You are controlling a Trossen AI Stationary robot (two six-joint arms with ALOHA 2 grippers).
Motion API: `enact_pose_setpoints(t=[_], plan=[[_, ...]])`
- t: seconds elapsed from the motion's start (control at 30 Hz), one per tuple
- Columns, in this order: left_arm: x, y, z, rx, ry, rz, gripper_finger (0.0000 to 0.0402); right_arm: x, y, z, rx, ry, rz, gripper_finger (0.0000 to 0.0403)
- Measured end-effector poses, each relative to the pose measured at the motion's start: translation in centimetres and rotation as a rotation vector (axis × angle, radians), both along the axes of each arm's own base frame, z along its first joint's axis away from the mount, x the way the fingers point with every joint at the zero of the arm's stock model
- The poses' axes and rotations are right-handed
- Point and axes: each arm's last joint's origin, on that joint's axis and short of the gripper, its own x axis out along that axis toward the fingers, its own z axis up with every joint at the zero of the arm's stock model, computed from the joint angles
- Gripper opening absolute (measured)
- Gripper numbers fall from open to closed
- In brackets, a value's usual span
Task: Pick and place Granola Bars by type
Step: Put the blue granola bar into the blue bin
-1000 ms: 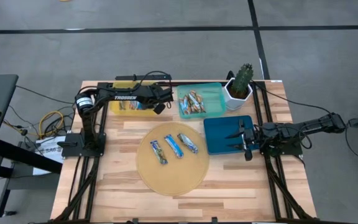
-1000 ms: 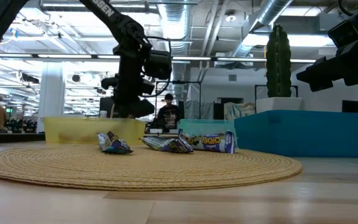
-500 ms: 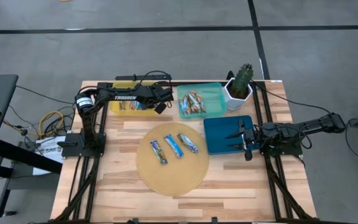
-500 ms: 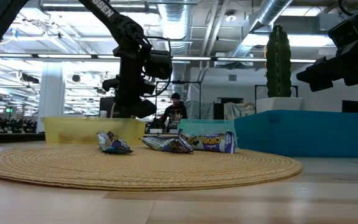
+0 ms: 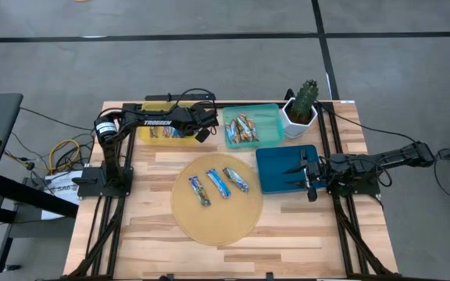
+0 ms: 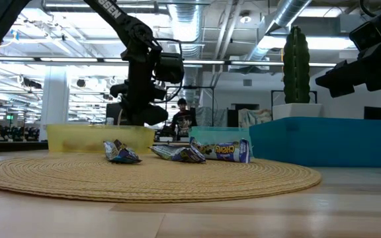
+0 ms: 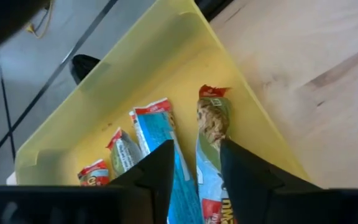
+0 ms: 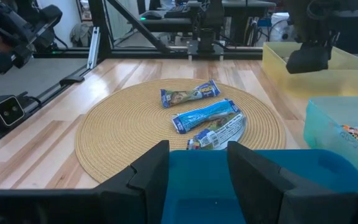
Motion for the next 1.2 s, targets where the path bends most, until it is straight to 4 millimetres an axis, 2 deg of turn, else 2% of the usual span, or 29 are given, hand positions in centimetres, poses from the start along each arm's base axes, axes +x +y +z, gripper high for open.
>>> enact_pose_setpoints(t=[0.23, 0.4, 0.53, 0.77, 0.93, 1.07, 1.2], plan=[[-0.1, 0.0, 0.5, 0.017, 0.013, -0.021, 0.0139, 0.0, 0.0, 0.0, 0.0, 0.0, 0.0, 0.0154], [-0.4, -1.0, 3.0, 0.057, -0.034, -0.058, 0.014, 0.0, 0.0, 0.0, 0.0, 0.0, 0.0, 0.0154], [-0.7, -2.8, 5.7, 0.09, -0.084, -0.118, 0.014, 0.0, 0.0, 0.0, 0.0, 0.0, 0.0, 0.0154], [-0.7, -8.6, 9.8, 0.13, -0.125, -0.386, 0.014, 0.0, 0.0, 0.0, 0.0, 0.0, 0.0, 0.0154], [-1.0, -13.3, 11.5, 0.099, -0.128, -0.651, 0.014, 0.0, 0.0, 0.0, 0.0, 0.0, 0.0, 0.0154], [-1.4, -17.0, 10.8, 0.009, -0.155, -0.899, 0.014, 0.0, 0.0, 0.0, 0.0, 0.001, 0.0, 0.0154], [-2.5, -20.0, 8.5, -0.056, -0.242, -1.175, 0.014, 0.0, 0.0, 0.0, 0.0, 0.0, 0.0, 0.0154]])
